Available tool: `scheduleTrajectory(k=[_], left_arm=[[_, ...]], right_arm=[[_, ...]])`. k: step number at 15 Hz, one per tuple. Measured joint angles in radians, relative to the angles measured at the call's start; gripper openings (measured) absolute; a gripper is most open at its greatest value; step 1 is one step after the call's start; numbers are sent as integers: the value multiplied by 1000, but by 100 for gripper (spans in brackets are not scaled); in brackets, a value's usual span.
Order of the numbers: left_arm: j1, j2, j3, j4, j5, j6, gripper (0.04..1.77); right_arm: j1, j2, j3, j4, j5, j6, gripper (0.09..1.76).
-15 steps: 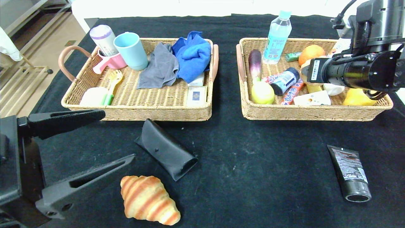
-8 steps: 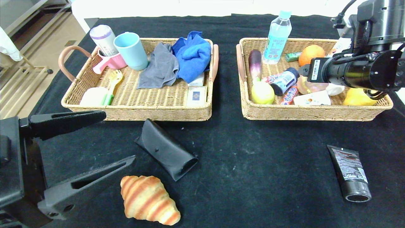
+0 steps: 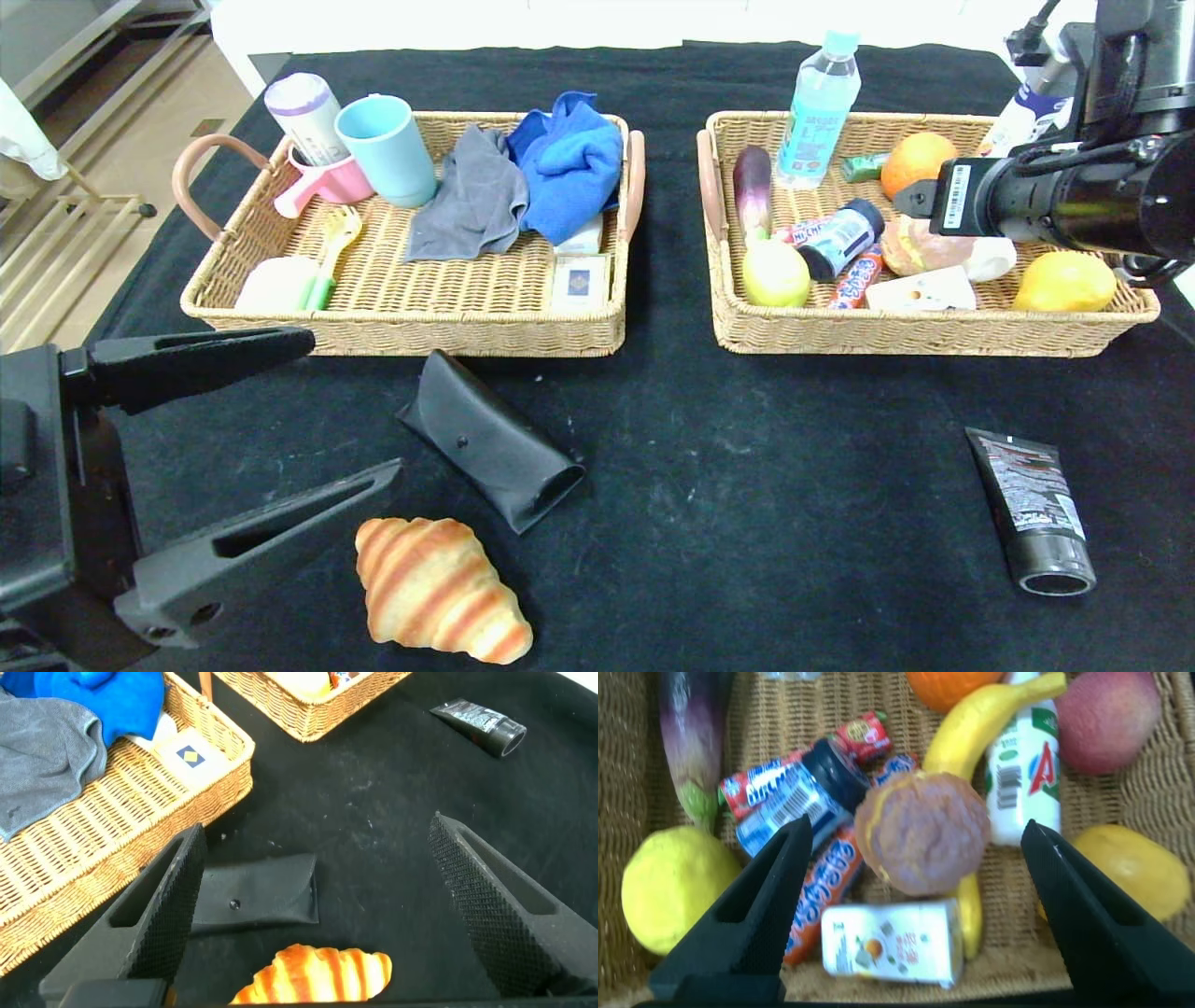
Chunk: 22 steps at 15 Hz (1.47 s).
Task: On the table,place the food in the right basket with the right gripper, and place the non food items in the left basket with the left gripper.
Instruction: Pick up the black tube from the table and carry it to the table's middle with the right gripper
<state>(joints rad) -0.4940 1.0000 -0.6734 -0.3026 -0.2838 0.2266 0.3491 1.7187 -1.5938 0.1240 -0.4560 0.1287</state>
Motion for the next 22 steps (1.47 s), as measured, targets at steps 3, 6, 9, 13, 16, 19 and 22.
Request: scheduleTrajectory(k=[3, 6, 9, 13, 16, 19, 22], left_arm=[[-1, 0, 0, 5, 0, 4, 172], [-1, 0, 3, 4, 0, 6, 172], [-1, 0, 6, 3, 0, 6, 172], [-1, 0, 6, 3, -1, 7, 172], [-1, 0, 6, 2, -1, 7, 172], [-1, 0, 7, 2, -2, 8, 172], [-1, 0, 8, 2, -2, 8, 172]], right_arm=[[4, -69, 39, 95, 1, 4, 166], [9, -146, 127, 167, 1, 26, 168], [19, -211, 175, 333, 16, 116, 169], [26, -271, 192, 477, 110, 255, 170], [17, -300, 240, 487, 156, 266, 170], [15, -320, 321, 487, 170, 297, 170], [15, -333, 389, 489, 195, 300, 170]])
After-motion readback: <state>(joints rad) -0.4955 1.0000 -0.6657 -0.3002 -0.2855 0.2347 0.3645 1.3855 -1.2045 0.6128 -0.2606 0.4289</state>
